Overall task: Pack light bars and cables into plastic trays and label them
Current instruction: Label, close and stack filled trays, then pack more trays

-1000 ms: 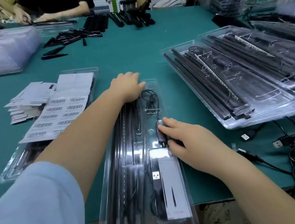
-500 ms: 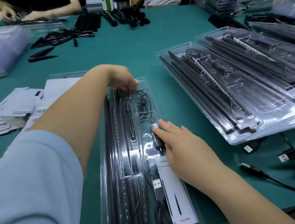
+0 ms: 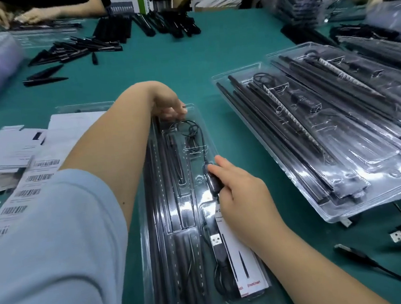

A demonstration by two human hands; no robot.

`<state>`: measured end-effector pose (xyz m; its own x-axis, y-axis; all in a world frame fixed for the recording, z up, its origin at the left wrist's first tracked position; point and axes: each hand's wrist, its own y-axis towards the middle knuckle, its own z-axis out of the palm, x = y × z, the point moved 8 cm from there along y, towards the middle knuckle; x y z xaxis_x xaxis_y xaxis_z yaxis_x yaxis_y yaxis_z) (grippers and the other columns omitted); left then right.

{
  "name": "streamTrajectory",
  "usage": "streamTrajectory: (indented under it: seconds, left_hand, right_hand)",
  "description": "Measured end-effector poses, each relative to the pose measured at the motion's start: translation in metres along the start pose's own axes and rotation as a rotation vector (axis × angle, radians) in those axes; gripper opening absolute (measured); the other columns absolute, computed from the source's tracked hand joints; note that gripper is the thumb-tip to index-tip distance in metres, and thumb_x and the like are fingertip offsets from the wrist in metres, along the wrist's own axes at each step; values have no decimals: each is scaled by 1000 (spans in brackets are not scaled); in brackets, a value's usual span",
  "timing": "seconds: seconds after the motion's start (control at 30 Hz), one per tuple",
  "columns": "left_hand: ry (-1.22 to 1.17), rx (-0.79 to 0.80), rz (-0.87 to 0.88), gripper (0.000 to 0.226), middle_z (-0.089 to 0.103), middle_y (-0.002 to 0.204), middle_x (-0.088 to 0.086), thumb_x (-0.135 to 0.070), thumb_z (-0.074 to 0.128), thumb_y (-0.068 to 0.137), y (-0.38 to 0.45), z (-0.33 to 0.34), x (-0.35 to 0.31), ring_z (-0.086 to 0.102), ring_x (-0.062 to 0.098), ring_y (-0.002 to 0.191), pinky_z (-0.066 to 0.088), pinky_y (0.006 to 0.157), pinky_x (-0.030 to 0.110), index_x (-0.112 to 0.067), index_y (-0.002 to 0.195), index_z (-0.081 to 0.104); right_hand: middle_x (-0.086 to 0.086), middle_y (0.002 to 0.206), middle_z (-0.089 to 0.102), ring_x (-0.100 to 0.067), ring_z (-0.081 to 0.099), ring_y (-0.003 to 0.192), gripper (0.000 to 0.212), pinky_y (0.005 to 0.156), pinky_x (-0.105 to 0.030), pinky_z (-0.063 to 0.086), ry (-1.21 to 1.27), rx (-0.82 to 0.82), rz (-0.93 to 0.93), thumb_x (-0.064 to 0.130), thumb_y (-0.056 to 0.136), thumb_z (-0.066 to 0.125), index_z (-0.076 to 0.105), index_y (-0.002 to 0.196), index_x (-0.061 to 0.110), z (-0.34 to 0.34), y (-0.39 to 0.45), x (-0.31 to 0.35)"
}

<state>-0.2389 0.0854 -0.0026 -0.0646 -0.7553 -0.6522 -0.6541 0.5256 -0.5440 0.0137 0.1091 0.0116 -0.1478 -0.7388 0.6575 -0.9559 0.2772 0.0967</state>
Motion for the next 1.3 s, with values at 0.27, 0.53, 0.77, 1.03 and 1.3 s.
streamTrajectory:
  seconds: [0.27,0.53,0.77,1.03,1.3]
  left_hand:
    - [-101,-50,-54,20,59,46,-1,-2,50,96,2,-8,7,50,5,35,40,40,12,-16,86,40]
    - [20,-181,102,19,63,74,6,-2,66,85,-1,-15,3,57,16,63,53,66,29,-13,81,51]
    - [151,-64,-153,13,56,53,-5,-17,60,85,-21,-10,13,38,11,53,31,59,26,-20,97,62]
    - [362,-119,-164,30,40,34,-2,-17,48,91,-25,-3,-1,31,9,24,22,32,7,-11,62,51]
    - [110,-322,112,21,64,84,2,-11,65,82,-21,-14,-9,58,14,70,46,65,22,-13,103,63]
  right_hand:
    - [5,149,35,-5,28,137,51,109,-10,14,92,-7,8,-6,90,39,52,134,18,-1,0,-3]
    - [4,148,37,-6,30,137,51,106,-7,13,106,-19,5,-6,90,39,53,133,16,-1,0,-5]
    - [4,146,40,-5,32,136,50,110,-10,14,141,-11,-27,-7,89,40,54,131,15,-1,-6,1]
    - [6,147,38,-4,30,136,51,105,-3,10,159,-6,-10,-5,90,40,52,133,17,-1,-6,-2]
    - [5,145,42,-3,33,133,52,92,10,8,178,-32,32,-6,88,37,54,132,18,-3,-1,-11]
